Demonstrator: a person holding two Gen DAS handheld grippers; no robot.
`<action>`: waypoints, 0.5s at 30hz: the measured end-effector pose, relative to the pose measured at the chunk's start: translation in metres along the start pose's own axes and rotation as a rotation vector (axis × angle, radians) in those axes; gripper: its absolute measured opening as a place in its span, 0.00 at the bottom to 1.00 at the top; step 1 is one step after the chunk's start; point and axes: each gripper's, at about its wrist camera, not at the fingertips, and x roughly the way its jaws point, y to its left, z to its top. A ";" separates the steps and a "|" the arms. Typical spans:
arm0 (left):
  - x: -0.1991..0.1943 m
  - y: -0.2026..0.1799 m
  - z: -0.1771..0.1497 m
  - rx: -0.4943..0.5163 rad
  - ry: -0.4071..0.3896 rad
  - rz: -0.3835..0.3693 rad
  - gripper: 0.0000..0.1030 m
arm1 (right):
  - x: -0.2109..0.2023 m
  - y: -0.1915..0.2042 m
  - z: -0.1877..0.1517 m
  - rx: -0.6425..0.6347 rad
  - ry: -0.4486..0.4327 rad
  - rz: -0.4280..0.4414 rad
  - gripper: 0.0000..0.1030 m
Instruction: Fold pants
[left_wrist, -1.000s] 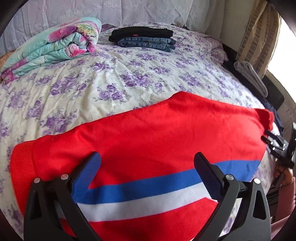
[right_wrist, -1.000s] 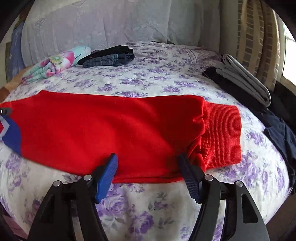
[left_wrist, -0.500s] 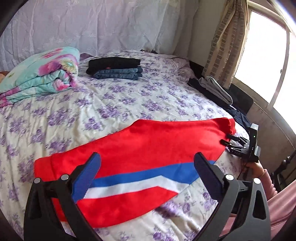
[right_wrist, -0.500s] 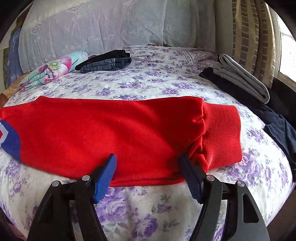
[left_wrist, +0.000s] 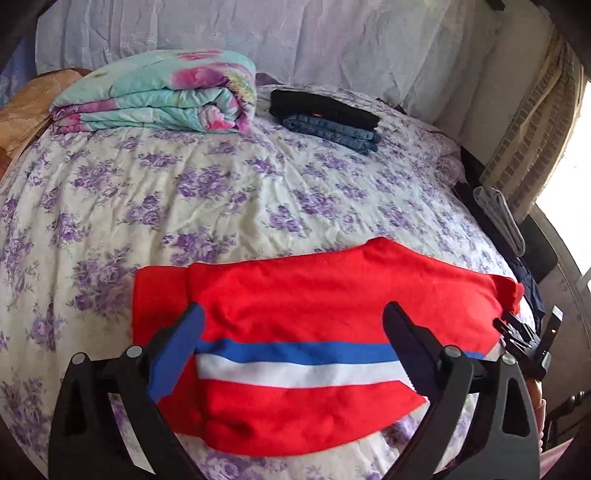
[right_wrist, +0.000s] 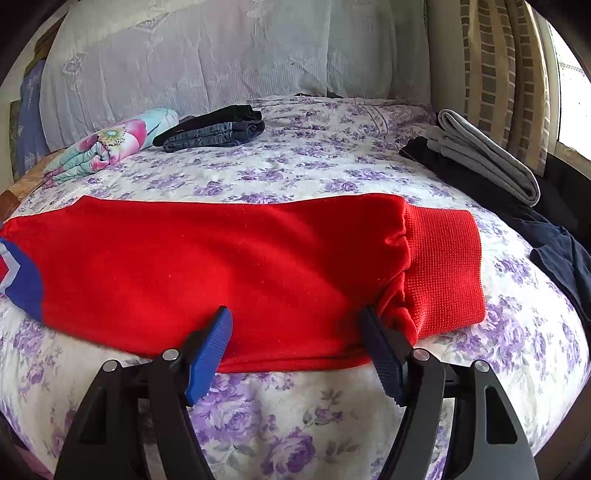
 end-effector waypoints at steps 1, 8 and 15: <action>-0.002 -0.007 -0.005 0.028 0.002 -0.023 0.92 | 0.000 0.000 0.000 0.001 -0.002 0.001 0.70; 0.021 -0.019 -0.055 0.218 0.027 0.287 0.93 | -0.001 -0.001 -0.001 -0.007 -0.004 0.017 0.72; 0.006 -0.094 -0.043 0.304 -0.033 0.244 0.93 | -0.001 -0.001 -0.001 -0.006 -0.005 0.021 0.73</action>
